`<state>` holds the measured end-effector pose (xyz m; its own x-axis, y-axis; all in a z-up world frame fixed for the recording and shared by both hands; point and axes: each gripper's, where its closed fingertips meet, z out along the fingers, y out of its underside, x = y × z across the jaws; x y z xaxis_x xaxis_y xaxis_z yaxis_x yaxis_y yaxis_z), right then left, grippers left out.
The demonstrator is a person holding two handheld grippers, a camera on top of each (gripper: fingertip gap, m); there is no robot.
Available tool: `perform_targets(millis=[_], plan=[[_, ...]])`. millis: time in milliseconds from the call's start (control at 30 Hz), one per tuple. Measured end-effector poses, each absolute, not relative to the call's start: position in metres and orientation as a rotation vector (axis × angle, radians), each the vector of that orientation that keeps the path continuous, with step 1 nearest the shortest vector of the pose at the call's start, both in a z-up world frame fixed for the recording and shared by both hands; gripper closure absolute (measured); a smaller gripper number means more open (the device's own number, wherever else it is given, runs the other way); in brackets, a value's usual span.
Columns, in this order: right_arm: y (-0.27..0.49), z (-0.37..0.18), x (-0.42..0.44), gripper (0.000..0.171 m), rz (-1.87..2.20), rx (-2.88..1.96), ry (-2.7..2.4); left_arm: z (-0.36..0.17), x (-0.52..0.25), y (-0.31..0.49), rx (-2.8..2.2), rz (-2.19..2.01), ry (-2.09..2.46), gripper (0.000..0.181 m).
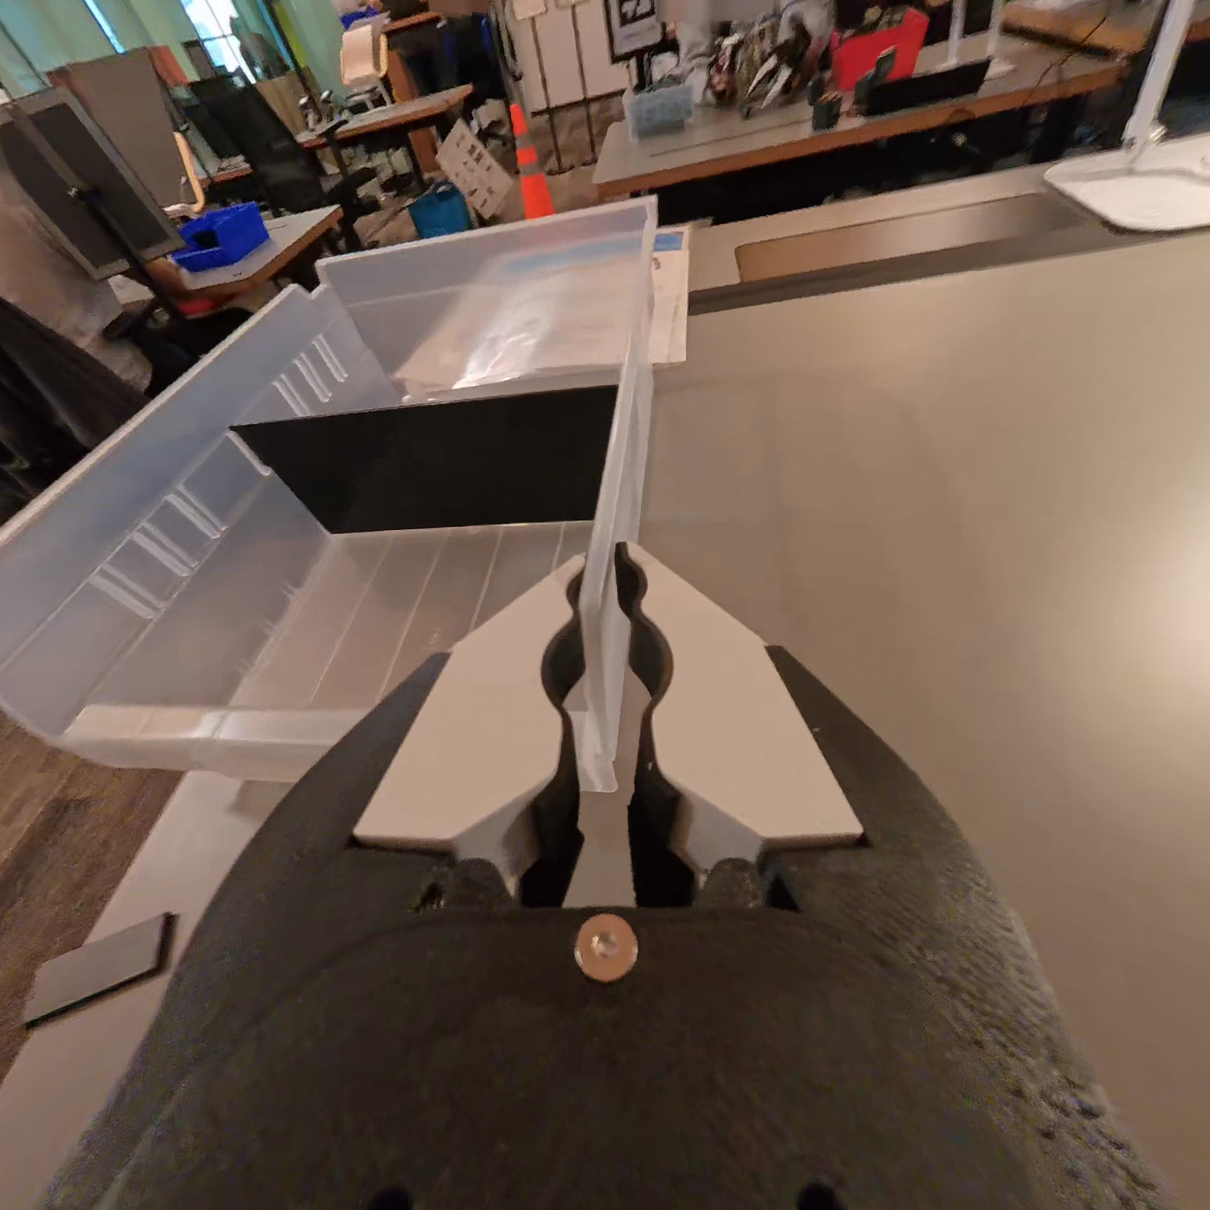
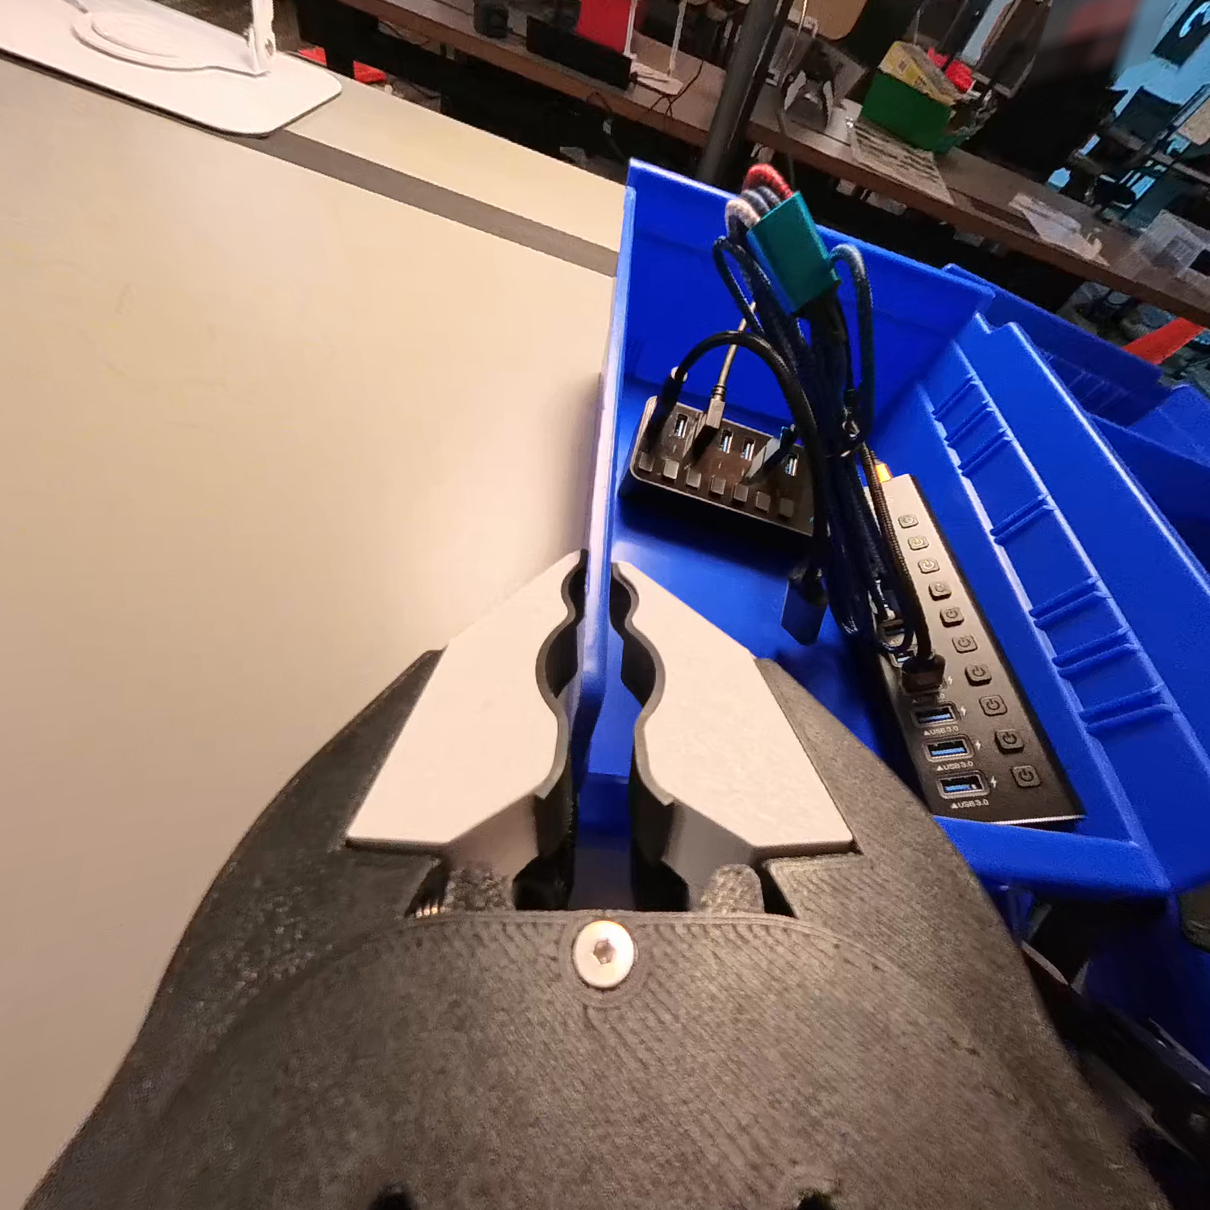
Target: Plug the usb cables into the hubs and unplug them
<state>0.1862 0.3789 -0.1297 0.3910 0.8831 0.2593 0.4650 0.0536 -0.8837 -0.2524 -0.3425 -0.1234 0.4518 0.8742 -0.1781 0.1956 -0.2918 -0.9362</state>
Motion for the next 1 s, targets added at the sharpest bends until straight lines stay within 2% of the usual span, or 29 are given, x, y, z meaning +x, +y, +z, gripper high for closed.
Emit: perform_targets(millis=[433,700,1000], plan=[[0.365,-0.129,0.178,0.168,0.554,-1.501,-1.326,-0.123,-0.178,-0.298,-1.893,0.757,-0.555,0.174],[0.316,-0.130,0.138,0.168,0.804,-1.370,-1.580,-0.123,-0.104,-0.255,-1.913,0.379,-0.149,0.174],[0.224,-0.131,0.066,0.167,1.069,-1.056,-1.922,-0.123,0.001,-0.225,-1.877,-0.189,0.335,0.173]])
